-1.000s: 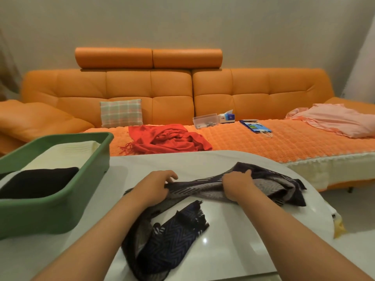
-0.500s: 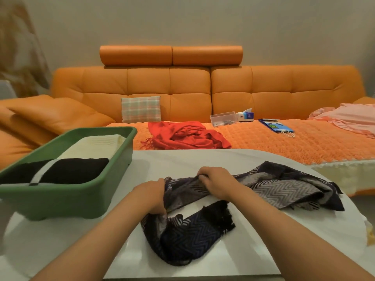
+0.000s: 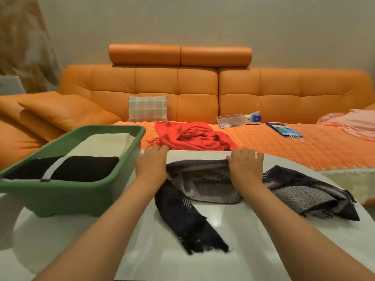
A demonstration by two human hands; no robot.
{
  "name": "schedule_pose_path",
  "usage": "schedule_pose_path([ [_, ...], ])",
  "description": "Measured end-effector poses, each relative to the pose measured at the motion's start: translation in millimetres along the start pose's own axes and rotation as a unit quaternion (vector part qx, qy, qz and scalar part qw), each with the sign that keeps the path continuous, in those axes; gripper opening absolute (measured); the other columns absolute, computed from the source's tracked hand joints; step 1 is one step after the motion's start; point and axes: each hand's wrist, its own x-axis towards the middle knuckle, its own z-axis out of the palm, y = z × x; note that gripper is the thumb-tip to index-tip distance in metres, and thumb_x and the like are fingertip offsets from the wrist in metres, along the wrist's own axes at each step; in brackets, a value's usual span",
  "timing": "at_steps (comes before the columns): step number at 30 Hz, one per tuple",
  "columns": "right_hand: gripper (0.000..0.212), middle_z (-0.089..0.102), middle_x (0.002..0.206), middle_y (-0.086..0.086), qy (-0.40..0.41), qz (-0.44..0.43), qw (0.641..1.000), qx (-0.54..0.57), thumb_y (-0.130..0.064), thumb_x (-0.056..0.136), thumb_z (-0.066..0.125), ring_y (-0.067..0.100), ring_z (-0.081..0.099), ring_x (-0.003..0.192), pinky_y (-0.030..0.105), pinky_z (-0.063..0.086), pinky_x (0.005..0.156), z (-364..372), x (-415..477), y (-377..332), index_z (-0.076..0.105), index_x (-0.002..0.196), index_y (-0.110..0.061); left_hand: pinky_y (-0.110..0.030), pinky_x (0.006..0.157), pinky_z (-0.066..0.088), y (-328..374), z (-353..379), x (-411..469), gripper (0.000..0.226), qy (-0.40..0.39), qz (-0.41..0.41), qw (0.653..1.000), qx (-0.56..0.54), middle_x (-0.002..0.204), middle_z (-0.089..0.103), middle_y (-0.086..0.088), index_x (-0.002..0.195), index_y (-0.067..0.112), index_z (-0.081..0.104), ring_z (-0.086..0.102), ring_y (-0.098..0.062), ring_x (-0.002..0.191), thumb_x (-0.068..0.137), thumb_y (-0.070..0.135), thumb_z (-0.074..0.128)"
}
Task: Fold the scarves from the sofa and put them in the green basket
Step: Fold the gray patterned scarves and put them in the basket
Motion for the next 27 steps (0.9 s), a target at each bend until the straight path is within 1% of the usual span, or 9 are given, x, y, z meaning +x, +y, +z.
schedule_pose_path([
  [2,0.045,0.056,0.107,0.013,-0.011,-0.036,0.998,-0.042,-0.008,0.074,0.07,0.035,0.051,0.1,0.049,0.04,0.089,5.1,-1.6,-3.6,0.053,0.115,-0.014,-0.039,0.077,0.046,6.5,6.8,-3.6,0.046,-0.027,0.017,0.999,-0.002,0.124,0.048,-0.005,0.127,0.025,0.045,0.056,-0.03,0.11,0.086,0.013,0.063],
  [5,0.027,0.053,0.093,0.005,-0.033,-0.184,0.973,0.138,-0.002,0.073,0.064,0.029,0.053,0.084,0.041,0.046,0.069,-2.3,-6.9,-20.7,0.06,0.095,-0.017,-0.037,0.076,0.046,14.1,9.7,-11.7,0.023,-0.093,0.04,0.994,-0.044,0.113,0.049,-0.004,0.108,0.024,0.05,0.059,-0.031,0.103,0.089,0.029,0.061],
  [9,0.014,0.056,0.095,-0.007,-0.222,-0.254,0.91,0.241,-0.037,0.085,0.059,0.017,0.057,0.089,0.032,0.044,0.073,-8.4,-30.8,-47.6,0.065,0.095,-0.029,-0.043,0.093,0.046,12.8,16.3,-30.0,0.075,-0.272,0.026,0.961,0.041,0.129,0.039,-0.007,0.128,0.029,0.046,0.046,-0.033,0.121,0.071,0.072,0.067],
  [11,0.013,0.052,0.096,-0.006,-0.246,-0.259,0.917,0.176,-0.034,0.089,0.057,0.019,0.056,0.093,0.032,0.041,0.073,-0.2,-31.7,-52.3,0.066,0.096,-0.028,-0.043,0.096,0.047,5.8,19.2,-35.1,0.077,-0.322,0.023,0.946,-0.003,0.134,0.035,-0.007,0.137,0.034,0.038,0.046,-0.033,0.123,0.074,0.063,0.073],
  [15,0.022,0.061,0.088,-0.008,-0.292,-0.232,0.91,0.181,-0.008,0.08,0.058,0.018,0.058,0.084,0.028,0.042,0.071,-1.0,-26.3,-40.7,0.07,0.086,-0.025,-0.039,0.082,0.05,-10.0,18.5,-36.8,0.051,-0.238,0.077,0.961,-0.12,0.114,0.047,-0.004,0.121,0.029,0.051,0.056,-0.027,0.099,0.083,-0.005,0.052],
  [18,0.013,0.069,0.079,-0.009,-0.395,-0.204,0.877,0.179,-0.011,0.073,0.062,0.014,0.063,0.073,0.028,0.055,0.069,-19.4,-25.8,-22.3,0.071,0.075,-0.02,-0.036,0.082,0.047,-16.7,5.3,-33.1,0.041,-0.149,0.086,0.984,-0.039,0.109,0.045,-0.001,0.105,0.028,0.066,0.055,-0.029,0.103,0.086,-0.005,0.052],
  [21,0.014,0.074,0.082,-0.003,-0.529,-0.179,0.814,0.161,-0.026,0.067,0.068,0.021,0.07,0.078,0.037,0.06,0.076,-38.6,-23.7,-8.8,0.077,0.078,-0.027,-0.034,0.091,0.041,-15.2,-6.7,-29.0,0.029,-0.118,0.084,0.98,0.135,0.12,0.051,-0.003,0.115,0.022,0.067,0.051,-0.027,0.112,0.094,0.009,0.051],
  [23,0.015,0.075,0.084,-0.002,-0.509,-0.159,0.818,0.215,-0.03,0.072,0.067,0.017,0.068,0.074,0.035,0.059,0.076,-42.1,-23.7,-8.1,0.078,0.082,-0.026,-0.037,0.095,0.035,-13.8,-3.6,-29.7,0.029,-0.098,0.104,0.973,0.183,0.121,0.053,-0.003,0.117,0.024,0.065,0.047,-0.027,0.115,0.094,0.018,0.049],
  [27,0.017,0.06,0.098,-0.01,-0.266,-0.204,0.912,0.236,-0.029,0.081,0.066,0.016,0.061,0.087,0.031,0.05,0.075,-31.3,-32.2,-19.1,0.064,0.098,-0.029,-0.037,0.092,0.035,-10.8,13.3,-35.8,0.033,-0.133,0.133,0.979,0.072,0.118,0.053,0.002,0.12,0.034,0.062,0.046,-0.024,0.112,0.09,0.022,0.052],
])
